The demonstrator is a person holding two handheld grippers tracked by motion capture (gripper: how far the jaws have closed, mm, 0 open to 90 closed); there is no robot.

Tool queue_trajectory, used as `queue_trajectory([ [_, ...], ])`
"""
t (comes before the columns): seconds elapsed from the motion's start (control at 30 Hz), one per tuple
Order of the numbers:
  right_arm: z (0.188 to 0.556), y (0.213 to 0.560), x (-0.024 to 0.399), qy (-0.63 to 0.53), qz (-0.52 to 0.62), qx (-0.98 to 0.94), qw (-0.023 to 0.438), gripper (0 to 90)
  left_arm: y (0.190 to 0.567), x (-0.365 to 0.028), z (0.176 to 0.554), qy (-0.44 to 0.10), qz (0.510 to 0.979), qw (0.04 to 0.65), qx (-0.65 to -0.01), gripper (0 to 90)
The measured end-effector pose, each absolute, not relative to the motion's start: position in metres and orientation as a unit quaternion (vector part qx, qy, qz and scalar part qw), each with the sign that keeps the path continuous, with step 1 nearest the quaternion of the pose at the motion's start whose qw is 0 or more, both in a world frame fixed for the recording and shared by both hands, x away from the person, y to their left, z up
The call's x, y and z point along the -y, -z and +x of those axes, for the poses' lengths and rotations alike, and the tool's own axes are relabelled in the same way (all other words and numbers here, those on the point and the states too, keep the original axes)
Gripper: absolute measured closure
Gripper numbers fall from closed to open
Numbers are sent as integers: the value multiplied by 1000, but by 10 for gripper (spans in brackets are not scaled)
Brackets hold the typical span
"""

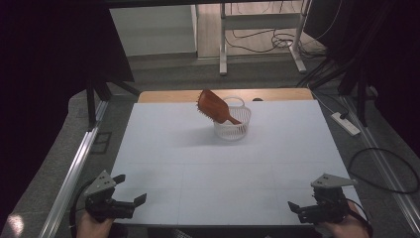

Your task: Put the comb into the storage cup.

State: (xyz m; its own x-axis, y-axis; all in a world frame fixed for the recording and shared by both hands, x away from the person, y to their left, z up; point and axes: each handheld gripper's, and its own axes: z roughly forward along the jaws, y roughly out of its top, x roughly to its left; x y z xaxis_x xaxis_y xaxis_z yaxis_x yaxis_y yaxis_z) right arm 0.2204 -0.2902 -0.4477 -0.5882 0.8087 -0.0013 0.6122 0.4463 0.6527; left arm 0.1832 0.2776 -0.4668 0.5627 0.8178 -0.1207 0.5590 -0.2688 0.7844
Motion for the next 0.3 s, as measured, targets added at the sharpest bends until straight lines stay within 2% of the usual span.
queue_trajectory([
  [0.3, 220, 448, 290, -309, 424, -836, 159, 0, 467, -275, 182, -158, 783, 400, -450, 0],
])
